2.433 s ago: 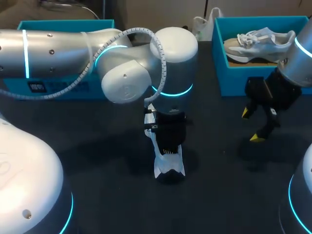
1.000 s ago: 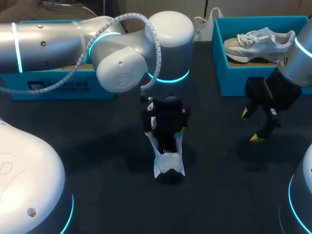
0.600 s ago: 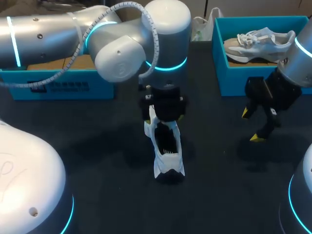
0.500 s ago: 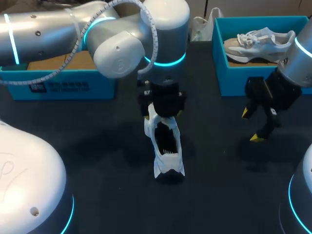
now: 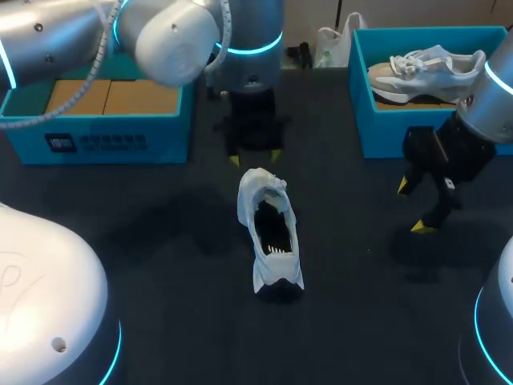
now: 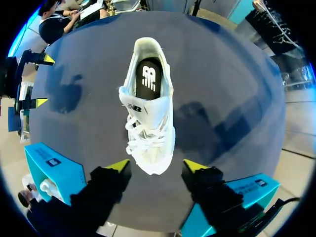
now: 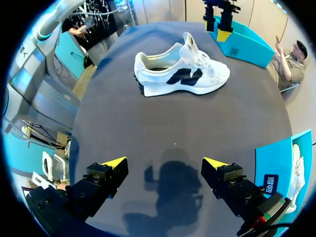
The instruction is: Take the shoe out of the shoebox, open the shoe tongue, remove and reinsert the insole, then place the shoe into the shoebox
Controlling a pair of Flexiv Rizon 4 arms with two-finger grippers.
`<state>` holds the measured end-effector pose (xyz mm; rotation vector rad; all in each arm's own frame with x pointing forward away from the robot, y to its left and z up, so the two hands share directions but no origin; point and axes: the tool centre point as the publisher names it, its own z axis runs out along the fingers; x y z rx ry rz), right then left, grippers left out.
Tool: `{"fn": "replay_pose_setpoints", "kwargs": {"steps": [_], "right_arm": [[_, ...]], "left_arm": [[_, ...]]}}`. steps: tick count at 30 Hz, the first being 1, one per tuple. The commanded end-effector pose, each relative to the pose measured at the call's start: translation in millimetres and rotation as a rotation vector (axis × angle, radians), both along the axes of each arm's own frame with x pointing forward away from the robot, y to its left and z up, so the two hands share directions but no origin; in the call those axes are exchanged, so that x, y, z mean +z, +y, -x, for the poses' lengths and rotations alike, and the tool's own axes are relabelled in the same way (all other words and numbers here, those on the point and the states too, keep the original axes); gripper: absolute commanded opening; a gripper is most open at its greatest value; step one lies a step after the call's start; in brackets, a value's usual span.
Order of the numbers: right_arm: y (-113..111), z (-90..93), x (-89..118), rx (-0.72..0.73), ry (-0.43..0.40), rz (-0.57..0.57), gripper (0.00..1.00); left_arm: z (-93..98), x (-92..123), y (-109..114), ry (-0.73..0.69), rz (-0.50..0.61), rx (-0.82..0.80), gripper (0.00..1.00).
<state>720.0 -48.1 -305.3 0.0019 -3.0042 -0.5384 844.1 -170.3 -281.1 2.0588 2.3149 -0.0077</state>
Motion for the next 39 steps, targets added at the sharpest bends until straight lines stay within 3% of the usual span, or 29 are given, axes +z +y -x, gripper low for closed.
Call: {"fn": "replay_pose_setpoints", "kwargs": {"steps": [1, 4, 9, 21, 31, 36, 39], "right_arm": [[0.9, 0.3, -0.4, -0.001, -0.001, 0.004, 1.0], [0.9, 0.3, -0.4, -0.001, -0.001, 0.004, 1.0], [0.9, 0.3, -0.4, -0.001, -0.001, 0.004, 1.0], [0.9, 0.3, -0.4, -0.001, -0.001, 0.004, 1.0], [0.9, 0.3, -0.4, -0.001, -0.001, 0.004, 1.0], [0.9, 0.3, -0.4, -0.001, -0.001, 0.004, 1.0], [0.9, 0.3, -0.4, -0.001, -0.001, 0.004, 1.0]], "left_arm": [[0.9, -3.1, -8.3, 0.0, -0.014, -0.024, 0.47], [4.0, -4.9, -12.1, 0.0, -0.02, -0.041, 0.38], [9.6, -10.7, -15.1, 0.019, -0.032, -0.063, 0.33], [33.0, -26.2, -20.0, 0.106, -0.02, -0.101, 0.32], [63.2, -38.9, -10.6, 0.183, -0.011, -0.121, 0.33], [73.1, -39.8, -11.1, 0.195, -0.003, -0.136, 0.32], [73.1, -29.3, -13.3, 0.161, 0.018, -0.128, 0.33]]}}
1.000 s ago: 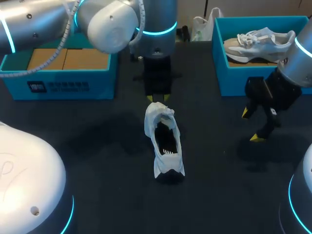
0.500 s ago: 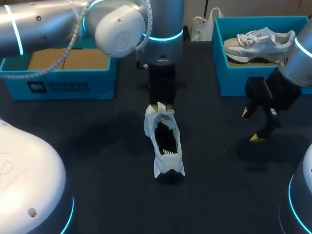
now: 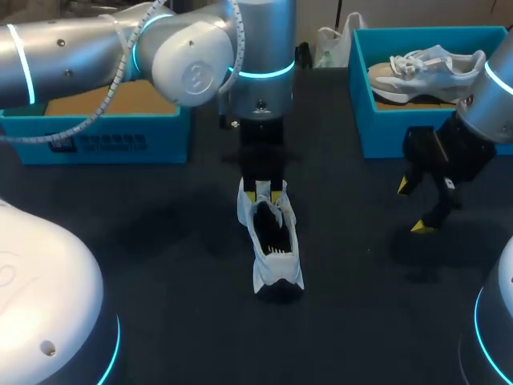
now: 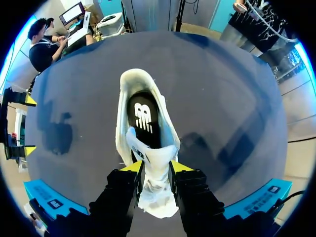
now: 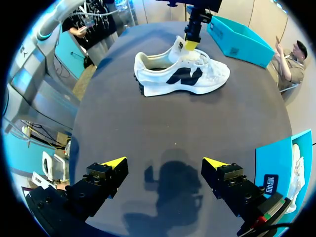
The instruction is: Take the shoe out of the shoebox, open the shoe tongue, remove and reinsert the insole, then place the shoe into the shoebox
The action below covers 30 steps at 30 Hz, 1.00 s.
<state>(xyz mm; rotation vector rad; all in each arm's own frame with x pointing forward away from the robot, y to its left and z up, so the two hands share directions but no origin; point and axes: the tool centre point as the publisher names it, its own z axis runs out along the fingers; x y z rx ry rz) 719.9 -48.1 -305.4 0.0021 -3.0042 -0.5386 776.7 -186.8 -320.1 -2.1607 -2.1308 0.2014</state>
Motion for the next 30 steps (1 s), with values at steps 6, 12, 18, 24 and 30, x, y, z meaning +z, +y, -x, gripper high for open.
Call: {"fn": "replay_pose_setpoints", "kwargs": {"steps": [6, 12, 18, 24, 30], "right_arm": [[0.9, 0.2, -0.3, -0.001, -0.001, 0.004, 1.0], [0.9, 0.2, -0.3, -0.001, -0.001, 0.004, 1.0], [0.9, 0.2, -0.3, -0.001, -0.001, 0.004, 1.0], [0.9, 0.2, -0.3, -0.001, -0.001, 0.004, 1.0], [0.9, 0.2, -0.3, -0.001, -0.001, 0.004, 1.0]], "left_arm": [[2.4, 16.8, -4.9, -0.055, 0.048, 0.016, 0.33], [11.4, -6.6, -7.2, -0.027, 0.048, 0.033, 0.25], [29.0, -17.7, 1.7, -0.008, 0.042, 0.026, 0.18], [30.6, 7.0, 6.6, -0.047, 0.079, 0.022, 0.21], [31.0, -4.6, -3.9, -0.038, 0.07, 0.031, 0.21]]}}
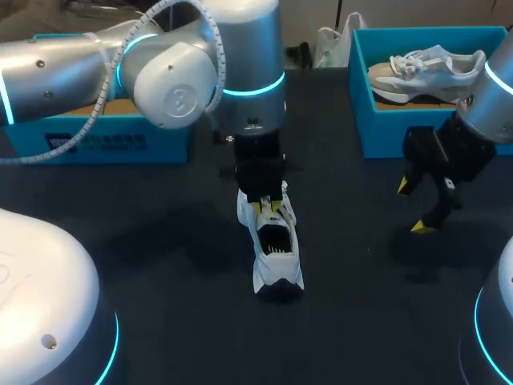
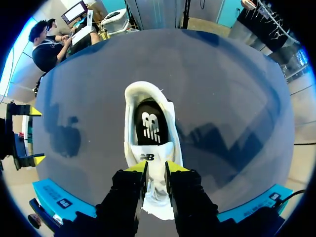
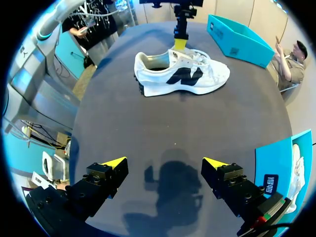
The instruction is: Take the shoe out of the shoebox, open the shoe tongue, remove and reinsert the insole, then place the shoe into the shoebox
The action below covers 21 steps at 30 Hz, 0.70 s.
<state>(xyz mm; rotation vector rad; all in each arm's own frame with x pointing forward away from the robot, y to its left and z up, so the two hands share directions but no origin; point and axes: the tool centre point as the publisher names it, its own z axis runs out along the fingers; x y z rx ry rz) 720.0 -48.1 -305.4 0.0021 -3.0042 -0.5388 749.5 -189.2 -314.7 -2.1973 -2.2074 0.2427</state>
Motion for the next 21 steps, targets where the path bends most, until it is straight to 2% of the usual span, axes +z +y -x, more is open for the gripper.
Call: {"fn": "replay_pose_setpoints", "kwargs": {"steps": [1, 4, 7, 9, 14, 16, 17, 18, 19, 20, 21], "right_arm": [[0.9, 0.3, -0.3, -0.001, -0.001, 0.004, 1.0], [0.9, 0.3, -0.3, -0.001, -0.001, 0.004, 1.0], [0.9, 0.3, -0.3, -0.001, -0.001, 0.004, 1.0], [0.9, 0.3, -0.3, -0.001, -0.001, 0.004, 1.0], [0.9, 0.3, -0.3, -0.001, -0.001, 0.004, 1.0], [0.9, 0.3, -0.3, -0.001, -0.001, 0.004, 1.0], [0.9, 0.3, -0.3, -0.001, -0.001, 0.004, 1.0], [0.9, 0.3, -0.3, -0.001, -0.001, 0.004, 1.0], [0.9, 0.3, -0.3, -0.001, -0.001, 0.004, 1.0], [0.9, 0.3, -0.3, -0.001, -0.001, 0.004, 1.0], [0.9, 0.3, -0.3, -0.001, -0.001, 0.004, 1.0]], "left_arm": [[5.2, -15.8, -3.3, 0.017, -0.011, 0.006, 0.2], [13.9, -33.2, -6.5, 0.016, -0.042, 0.001, 0.2], [21.1, -39.2, -2.0, 0.027, -0.046, -0.009, 0.21], [23.5, -29.9, 3.1, 0.016, -0.02, -0.006, 0.2], [29.6, 11.6, 14.7, -0.041, 0.031, 0.024, 0.22], [31.7, 24.3, 17.6, -0.018, 0.029, 0.082, 0.27], [32.7, 29.4, 18.6, 0.02, 0.016, 0.115, 0.34], [32.3, 32.2, 18.3, 0.044, -0.008, 0.163, 0.47], [32.8, 35.3, 18.3, 0.079, -0.021, 0.176, 0.87], [33.0, 39.2, 18.4, 0.093, -0.029, 0.191, 1.0], [34.1, 44.2, 18.7, 0.074, -0.039, 0.209, 1.0]]}}
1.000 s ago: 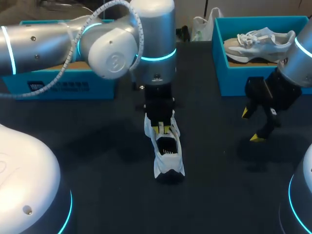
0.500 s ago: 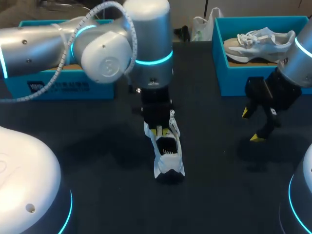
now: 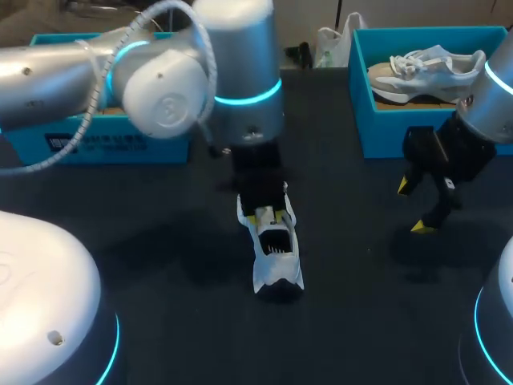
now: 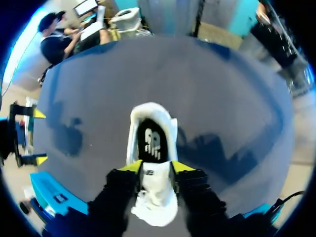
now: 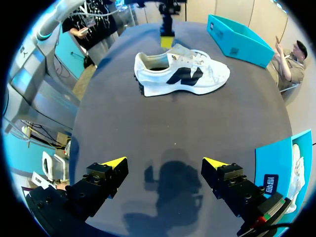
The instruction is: Take the shoe out of the shoebox, open the shoe tongue, remove and reinsert the insole, then place the shoe into the shoebox
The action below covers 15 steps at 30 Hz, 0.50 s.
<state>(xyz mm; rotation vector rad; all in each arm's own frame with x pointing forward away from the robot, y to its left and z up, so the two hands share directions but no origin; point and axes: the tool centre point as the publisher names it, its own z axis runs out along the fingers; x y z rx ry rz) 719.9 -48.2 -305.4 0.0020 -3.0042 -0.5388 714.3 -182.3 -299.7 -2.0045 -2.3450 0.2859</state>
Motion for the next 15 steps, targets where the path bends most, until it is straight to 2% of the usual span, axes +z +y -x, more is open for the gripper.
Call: {"fn": "replay_pose_setpoints", "kwargs": {"steps": [1, 13, 15], "right_arm": [[1.0, 0.3, -0.3, -0.001, -0.001, 0.004, 1.0], [1.0, 0.3, -0.3, -0.001, -0.001, 0.004, 1.0], [1.0, 0.3, -0.3, -0.001, -0.001, 0.004, 1.0]], "left_arm": [[-0.2, 35.0, 12.2, 0.016, -0.046, 0.053, 1.0], [-0.2, 35.0, 12.2, 0.016, -0.046, 0.053, 1.0], [5.9, 31.3, 12.8, 0.066, -0.085, 0.171, 1.0]]}}
